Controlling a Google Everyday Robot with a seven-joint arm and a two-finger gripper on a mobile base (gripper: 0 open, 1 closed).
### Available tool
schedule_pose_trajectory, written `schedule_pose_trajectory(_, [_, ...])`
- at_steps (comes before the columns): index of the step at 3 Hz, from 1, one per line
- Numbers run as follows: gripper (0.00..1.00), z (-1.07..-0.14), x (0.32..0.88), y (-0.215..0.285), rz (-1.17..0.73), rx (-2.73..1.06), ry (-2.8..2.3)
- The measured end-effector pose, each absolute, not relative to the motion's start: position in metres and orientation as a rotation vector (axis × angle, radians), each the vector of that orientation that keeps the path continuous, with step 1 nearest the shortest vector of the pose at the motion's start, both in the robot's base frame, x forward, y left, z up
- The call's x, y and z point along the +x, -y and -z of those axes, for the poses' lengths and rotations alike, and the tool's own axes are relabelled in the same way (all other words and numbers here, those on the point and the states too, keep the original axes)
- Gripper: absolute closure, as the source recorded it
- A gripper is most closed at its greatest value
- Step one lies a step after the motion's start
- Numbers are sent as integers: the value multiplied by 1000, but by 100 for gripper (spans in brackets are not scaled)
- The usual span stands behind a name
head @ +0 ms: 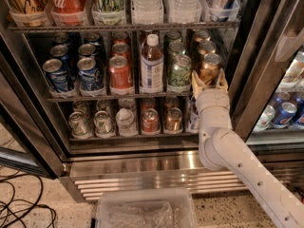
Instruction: Pick orange can from middle shelf of fridge
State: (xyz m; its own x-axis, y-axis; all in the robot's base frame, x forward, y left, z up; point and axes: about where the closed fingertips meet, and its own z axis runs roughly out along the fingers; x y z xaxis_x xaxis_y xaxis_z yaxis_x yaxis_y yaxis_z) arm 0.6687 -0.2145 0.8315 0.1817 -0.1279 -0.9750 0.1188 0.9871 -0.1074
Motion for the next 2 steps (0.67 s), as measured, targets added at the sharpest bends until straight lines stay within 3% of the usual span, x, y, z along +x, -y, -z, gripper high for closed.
schedule_pose_trajectory(2, [43,-837,690,223,185,35,-1383])
